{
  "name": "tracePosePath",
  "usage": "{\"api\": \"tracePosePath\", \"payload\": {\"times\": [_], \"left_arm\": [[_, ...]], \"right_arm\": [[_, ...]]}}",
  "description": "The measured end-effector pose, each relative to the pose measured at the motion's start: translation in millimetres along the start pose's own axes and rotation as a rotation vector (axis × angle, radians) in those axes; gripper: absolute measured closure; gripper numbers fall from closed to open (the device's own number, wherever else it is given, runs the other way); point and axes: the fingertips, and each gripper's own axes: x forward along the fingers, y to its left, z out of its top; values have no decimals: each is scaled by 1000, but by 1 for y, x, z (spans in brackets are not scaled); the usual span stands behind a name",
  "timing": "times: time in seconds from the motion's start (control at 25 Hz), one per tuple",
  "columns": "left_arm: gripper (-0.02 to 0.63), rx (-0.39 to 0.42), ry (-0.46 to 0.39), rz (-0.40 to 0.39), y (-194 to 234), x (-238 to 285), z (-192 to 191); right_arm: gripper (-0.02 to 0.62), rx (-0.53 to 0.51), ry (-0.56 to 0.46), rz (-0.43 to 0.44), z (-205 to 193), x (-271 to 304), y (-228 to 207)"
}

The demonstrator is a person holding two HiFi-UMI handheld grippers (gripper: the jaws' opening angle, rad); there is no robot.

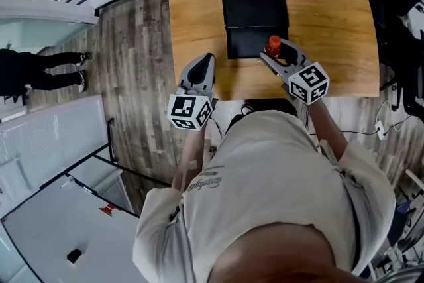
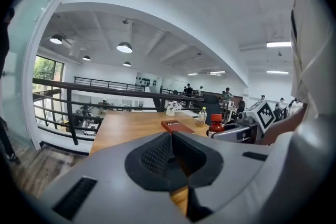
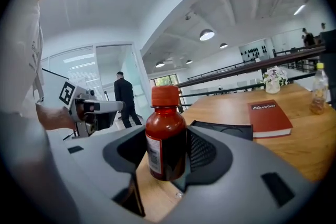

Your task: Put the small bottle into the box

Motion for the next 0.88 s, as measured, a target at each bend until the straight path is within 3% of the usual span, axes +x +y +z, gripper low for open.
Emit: {"api": "tracePosePath", "payload": {"times": [0.24,0.44,0.72,0.88], "left_arm": [[586,3,26,23,11,42,15],[586,8,84,20,17,61,0],[586,18,123,-25,15,78,-12],[586,15,142,-76,19,84,-18]], "right_arm": [[379,25,22,63,-1,21,-31],[379,103,63,91,-20,36,-47],[379,207,133,71,-52,38,-51],[377,202,178,62,-61,45,-43]]}}
